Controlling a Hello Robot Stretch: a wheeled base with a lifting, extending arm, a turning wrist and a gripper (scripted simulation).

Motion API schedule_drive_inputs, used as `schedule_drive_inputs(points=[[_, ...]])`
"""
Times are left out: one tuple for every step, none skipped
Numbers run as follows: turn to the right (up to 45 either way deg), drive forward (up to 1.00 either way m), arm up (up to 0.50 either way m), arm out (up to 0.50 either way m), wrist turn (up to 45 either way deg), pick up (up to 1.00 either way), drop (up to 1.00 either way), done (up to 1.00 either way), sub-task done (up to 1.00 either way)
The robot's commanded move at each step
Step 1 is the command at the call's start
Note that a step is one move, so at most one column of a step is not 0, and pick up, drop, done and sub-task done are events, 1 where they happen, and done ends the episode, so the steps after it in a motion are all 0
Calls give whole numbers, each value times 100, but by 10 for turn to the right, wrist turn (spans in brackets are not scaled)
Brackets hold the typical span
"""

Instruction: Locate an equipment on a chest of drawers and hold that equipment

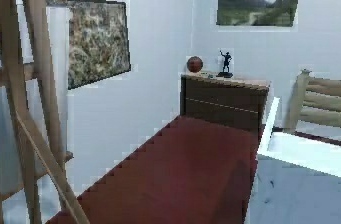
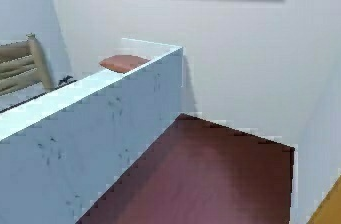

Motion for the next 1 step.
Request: schedule_drive_inputs(points=[[0,85,0,0,0,0,0,0,0]])
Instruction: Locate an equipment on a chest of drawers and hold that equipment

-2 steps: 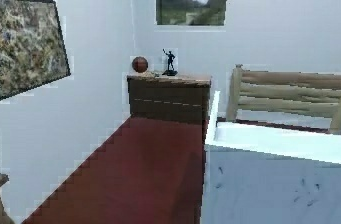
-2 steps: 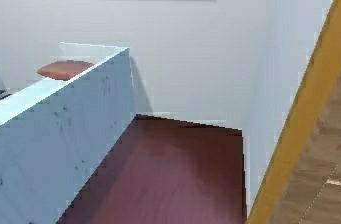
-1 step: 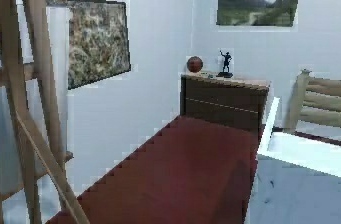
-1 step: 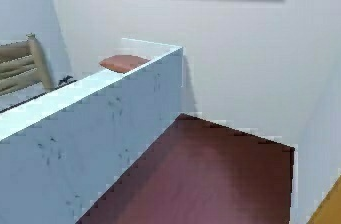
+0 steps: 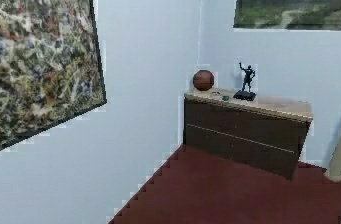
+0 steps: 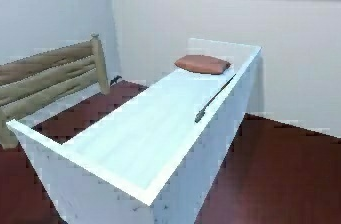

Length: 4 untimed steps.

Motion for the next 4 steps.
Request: schedule_drive_inputs(points=[[360,0,0,0,0,0,0,0,0],[0,100,0,0,0,0,0,0,0],[60,0,0,0,0,0,0,0,0],[0,5,0,0,0,0,0,0,0]])
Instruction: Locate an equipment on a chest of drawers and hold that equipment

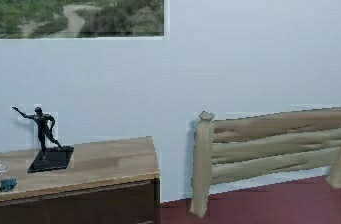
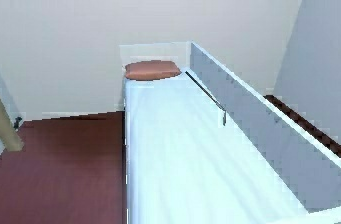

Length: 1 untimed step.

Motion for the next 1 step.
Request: schedule_drive_inputs(points=[[-450,0,0,0,0,0,0,0,0]])
